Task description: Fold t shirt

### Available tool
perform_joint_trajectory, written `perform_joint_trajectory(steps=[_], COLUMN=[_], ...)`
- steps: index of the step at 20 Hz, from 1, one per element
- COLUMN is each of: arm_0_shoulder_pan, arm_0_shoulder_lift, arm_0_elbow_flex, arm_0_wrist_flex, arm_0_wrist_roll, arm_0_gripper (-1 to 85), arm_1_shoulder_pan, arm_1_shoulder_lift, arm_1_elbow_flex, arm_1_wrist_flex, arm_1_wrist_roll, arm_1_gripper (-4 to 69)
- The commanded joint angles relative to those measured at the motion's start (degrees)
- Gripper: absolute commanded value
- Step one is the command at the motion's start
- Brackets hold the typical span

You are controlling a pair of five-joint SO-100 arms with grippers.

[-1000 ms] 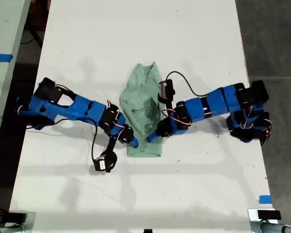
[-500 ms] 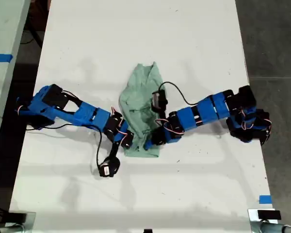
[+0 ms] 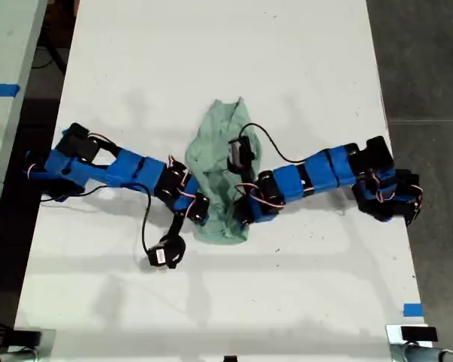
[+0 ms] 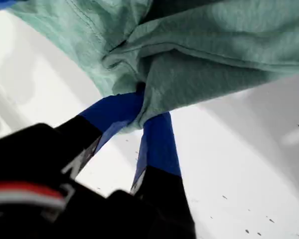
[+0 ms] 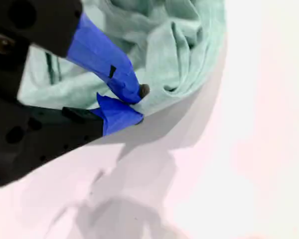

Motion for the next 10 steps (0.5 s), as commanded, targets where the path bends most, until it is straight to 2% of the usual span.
perform_joint_trajectory(steps=[1, 5, 7, 10], arm_0_shoulder_pan=[-8.0, -24.2, -31.8, -42.9], arm_0_shoulder_lift=[13.6, 25.6, 27.1, 20.7], arm_0_elbow_flex=[-1.9, -1.0, -0.7, -0.9], arm_0_wrist_flex=[3.4, 9.5, 9.8, 7.6], arm_0_wrist_roll=[4.0, 12.0, 16.3, 22.8], arm_0_gripper=[-0.3, -0.3, -0.3, -0.3], arm_1_shoulder_pan=[7.4, 22.8, 30.2, 39.5], arm_1_shoulder_lift=[9.4, 18.8, 20.8, 18.9], arm_1_elbow_flex=[-3.7, -1.1, -0.1, 2.6], arm_1_wrist_flex=[1.2, 2.2, 1.8, -3.3], arm_1_wrist_roll=[-6.2, -16.1, -21.3, -32.0], arm_1_gripper=[0.4, 0.4, 0.4, 0.8])
